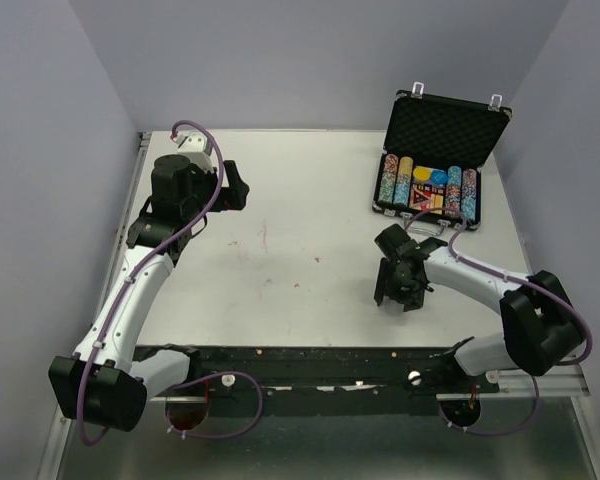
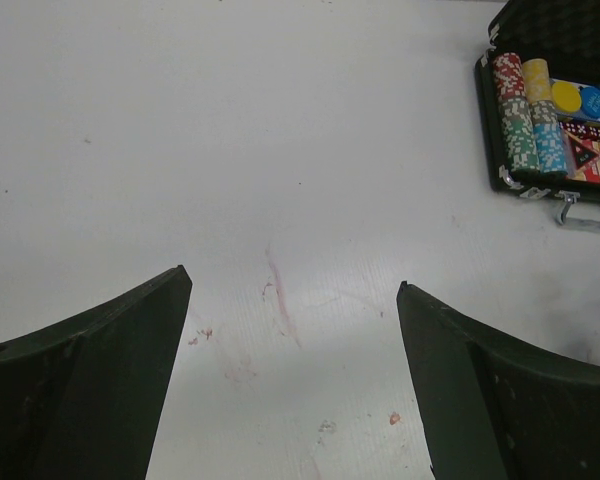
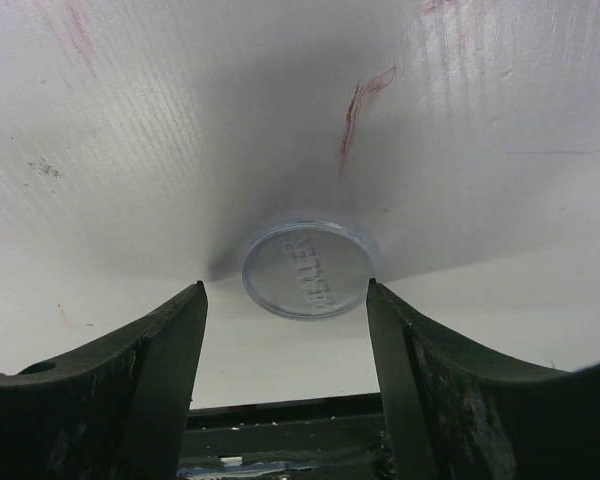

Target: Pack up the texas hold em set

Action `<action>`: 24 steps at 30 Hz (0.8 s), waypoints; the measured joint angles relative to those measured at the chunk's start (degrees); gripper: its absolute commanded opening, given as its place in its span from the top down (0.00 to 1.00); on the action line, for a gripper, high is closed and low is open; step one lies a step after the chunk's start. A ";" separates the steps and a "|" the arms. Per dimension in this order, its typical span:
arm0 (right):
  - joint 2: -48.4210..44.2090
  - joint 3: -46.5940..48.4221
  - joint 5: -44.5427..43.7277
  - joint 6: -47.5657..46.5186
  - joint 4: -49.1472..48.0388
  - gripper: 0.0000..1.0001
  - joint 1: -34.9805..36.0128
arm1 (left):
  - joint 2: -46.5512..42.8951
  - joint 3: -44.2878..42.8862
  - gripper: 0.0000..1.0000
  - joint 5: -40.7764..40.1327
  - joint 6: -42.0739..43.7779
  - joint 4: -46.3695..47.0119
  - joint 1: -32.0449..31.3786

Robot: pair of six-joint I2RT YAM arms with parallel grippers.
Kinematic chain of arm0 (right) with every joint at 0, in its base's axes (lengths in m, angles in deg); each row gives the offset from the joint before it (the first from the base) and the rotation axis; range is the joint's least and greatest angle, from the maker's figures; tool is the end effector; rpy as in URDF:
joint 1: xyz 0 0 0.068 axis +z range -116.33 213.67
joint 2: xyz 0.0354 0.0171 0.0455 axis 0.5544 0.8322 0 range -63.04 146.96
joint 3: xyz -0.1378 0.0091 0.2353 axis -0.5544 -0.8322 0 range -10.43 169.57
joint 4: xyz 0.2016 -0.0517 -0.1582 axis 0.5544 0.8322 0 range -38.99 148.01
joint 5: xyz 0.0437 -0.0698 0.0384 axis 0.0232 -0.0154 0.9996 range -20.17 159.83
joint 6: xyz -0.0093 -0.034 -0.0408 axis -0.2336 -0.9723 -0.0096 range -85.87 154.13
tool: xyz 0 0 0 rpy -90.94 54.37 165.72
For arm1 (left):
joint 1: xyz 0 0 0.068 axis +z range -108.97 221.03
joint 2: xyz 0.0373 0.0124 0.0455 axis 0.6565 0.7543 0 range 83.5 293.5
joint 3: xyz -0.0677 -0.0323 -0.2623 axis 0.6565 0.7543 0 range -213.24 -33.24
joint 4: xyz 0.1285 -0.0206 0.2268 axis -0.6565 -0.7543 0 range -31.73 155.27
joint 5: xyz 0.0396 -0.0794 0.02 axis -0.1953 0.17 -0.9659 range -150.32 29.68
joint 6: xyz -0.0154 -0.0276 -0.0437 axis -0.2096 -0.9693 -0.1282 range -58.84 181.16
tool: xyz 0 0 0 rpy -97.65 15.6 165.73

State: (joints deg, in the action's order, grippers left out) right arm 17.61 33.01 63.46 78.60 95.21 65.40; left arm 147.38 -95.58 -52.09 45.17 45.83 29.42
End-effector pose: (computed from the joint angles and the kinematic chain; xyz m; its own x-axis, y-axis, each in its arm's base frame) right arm 0.1933 0.1147 0.1655 -0.9564 0.2272 -0.1835 0.2263 0.9737 0.0262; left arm 0.2461 -0.0558 0.3649 -0.4280 -0.1903 -0.8835 0.2208 0.9259 -0.3064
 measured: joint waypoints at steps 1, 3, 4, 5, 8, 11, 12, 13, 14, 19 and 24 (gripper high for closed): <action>0.15 -0.07 -0.02 0.13 -0.17 0.28 0.09 | 0.02 0.00 0.01 0.00 0.02 0.00 0.00; 0.33 -0.17 -0.04 0.33 -0.42 0.28 0.17 | 0.00 0.00 0.01 0.00 0.00 0.02 0.00; 0.35 -0.22 -0.11 0.44 -0.44 0.28 0.17 | 0.00 0.00 0.01 0.00 0.00 0.00 0.00; 0.35 -0.24 -0.13 0.50 -0.44 0.28 0.20 | 0.00 0.00 0.01 0.00 0.00 0.00 0.00; 0.35 -0.44 -0.31 0.63 -0.55 0.28 0.20 | 0.02 0.00 0.01 0.00 0.00 0.02 0.00; 0.33 -0.66 -0.66 0.79 -0.57 0.28 0.20 | 0.00 0.00 0.01 0.00 0.00 0.02 0.00; 0.33 -0.72 -0.85 0.90 -0.55 0.28 0.20 | 0.02 0.00 0.01 0.00 0.00 0.00 0.00; 0.33 -0.90 -0.94 1.07 -0.68 0.28 0.20 | 0.02 0.00 0.01 0.00 0.00 0.00 0.00; 0.35 -1.29 -0.98 1.16 -0.87 0.28 0.22 | 0.00 0.00 0.01 0.00 0.00 0.00 0.00; 0.31 -1.81 -0.98 1.66 -1.01 0.28 0.22 | 0.00 0.00 0.01 0.00 0.00 0.00 0.00; 0.31 -1.97 -0.98 1.95 -1.31 0.32 0.22 | 0.00 0.00 0.01 0.02 0.00 0.00 0.00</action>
State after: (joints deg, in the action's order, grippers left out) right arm 17.91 31.04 62.48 80.54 93.90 65.62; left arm 147.38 -95.58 -52.07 45.17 45.83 29.42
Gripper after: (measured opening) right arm 0.705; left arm 0.988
